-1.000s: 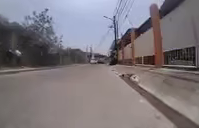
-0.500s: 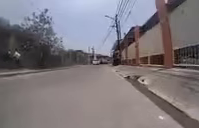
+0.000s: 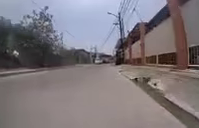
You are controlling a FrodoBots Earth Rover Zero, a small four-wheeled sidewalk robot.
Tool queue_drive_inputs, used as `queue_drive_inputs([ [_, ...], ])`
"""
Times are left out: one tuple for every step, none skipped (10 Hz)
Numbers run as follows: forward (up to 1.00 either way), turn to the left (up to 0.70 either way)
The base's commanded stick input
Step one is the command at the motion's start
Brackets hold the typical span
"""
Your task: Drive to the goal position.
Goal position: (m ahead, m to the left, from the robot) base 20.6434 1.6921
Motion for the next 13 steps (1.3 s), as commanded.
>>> queue_drive_inputs([
  [1.0, -0.14],
  [1.0, -0.05],
  [1.0, -0.03],
  [1.0, -0.03],
  [1.0, -0.03],
  [1.0, -0.03],
  [1.0, -0.03],
  [1.0, -0.03],
  [1.0, -0.03],
  [1.0, -0.03],
  [1.0, -0.03],
  [1.0, -0.03],
  [1.0, -0.03],
])
